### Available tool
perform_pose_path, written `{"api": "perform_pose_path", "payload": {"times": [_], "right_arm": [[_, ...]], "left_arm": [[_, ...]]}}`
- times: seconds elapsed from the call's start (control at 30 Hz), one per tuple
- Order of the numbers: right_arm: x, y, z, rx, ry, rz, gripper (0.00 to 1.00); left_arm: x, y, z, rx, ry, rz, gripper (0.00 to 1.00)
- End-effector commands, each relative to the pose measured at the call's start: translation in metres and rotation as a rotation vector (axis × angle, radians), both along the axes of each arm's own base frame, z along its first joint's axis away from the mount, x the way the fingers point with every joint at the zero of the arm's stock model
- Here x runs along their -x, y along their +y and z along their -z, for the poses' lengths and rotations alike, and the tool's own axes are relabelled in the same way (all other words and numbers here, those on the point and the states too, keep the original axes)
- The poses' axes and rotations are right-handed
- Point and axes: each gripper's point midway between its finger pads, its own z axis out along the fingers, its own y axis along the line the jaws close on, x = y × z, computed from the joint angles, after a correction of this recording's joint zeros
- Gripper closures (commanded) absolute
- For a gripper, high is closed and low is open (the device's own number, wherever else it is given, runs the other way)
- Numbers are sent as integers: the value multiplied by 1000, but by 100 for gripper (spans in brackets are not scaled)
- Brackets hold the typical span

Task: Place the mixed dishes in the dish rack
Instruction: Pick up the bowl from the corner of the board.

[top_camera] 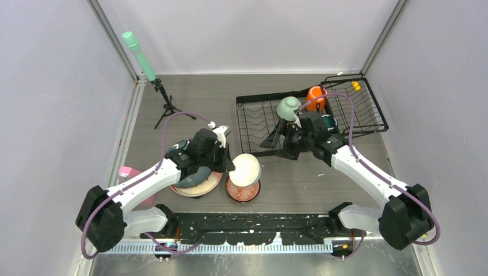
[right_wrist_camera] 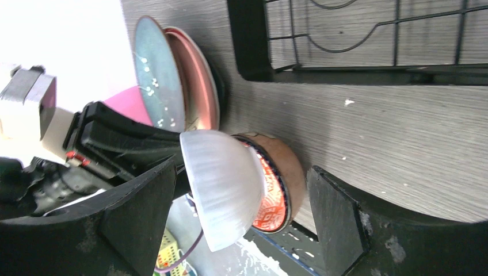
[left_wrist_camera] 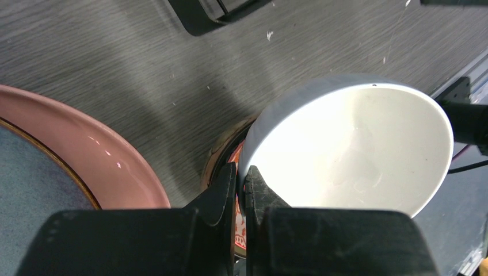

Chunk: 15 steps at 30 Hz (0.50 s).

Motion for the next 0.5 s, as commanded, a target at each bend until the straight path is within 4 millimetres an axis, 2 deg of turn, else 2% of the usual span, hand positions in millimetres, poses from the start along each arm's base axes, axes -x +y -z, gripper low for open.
{"api": "perform_pose_path", "payload": {"times": [0.0, 0.13, 0.23, 0.47], "right_arm": [[0, 19, -44, -190, -82, -26, 11], [1, 20, -54, -230, -103, -23, 11], [3, 22, -56, -236, -104, -39, 11], [6, 32, -60, -283, -78, -97, 10]], "left_arm": [[-24, -16, -43, 171, -90, -46, 100], [-33, -13, -52, 241, -59, -61, 100], [-39, -12, -67, 324, -70, -75, 100], [-52, -7, -79, 413, -64, -98, 100]]}}
